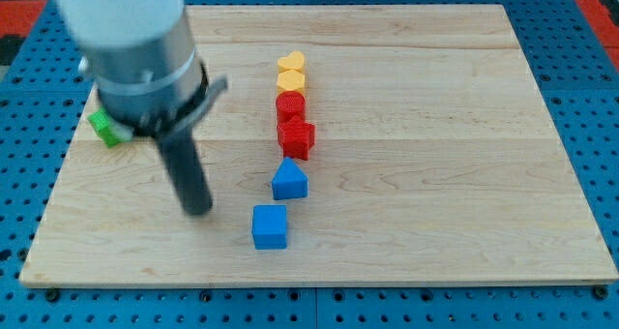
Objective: Push the blue cube towards the sequence of blocks
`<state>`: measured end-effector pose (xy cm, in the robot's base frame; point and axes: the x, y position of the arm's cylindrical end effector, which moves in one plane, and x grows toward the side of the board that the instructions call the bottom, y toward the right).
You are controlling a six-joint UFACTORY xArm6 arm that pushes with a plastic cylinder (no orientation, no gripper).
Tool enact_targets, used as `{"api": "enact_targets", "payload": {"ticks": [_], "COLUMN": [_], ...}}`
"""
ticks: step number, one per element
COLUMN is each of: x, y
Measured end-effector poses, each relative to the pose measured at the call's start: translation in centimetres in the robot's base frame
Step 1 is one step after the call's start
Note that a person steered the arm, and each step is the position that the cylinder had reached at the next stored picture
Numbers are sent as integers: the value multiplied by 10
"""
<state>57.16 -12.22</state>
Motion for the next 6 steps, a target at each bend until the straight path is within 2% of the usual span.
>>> {"api": "enact_targets", "payload": {"ticks": [1, 2, 3, 6], "x": [40, 34, -7, -43], "y": [18, 69, 75, 98]}}
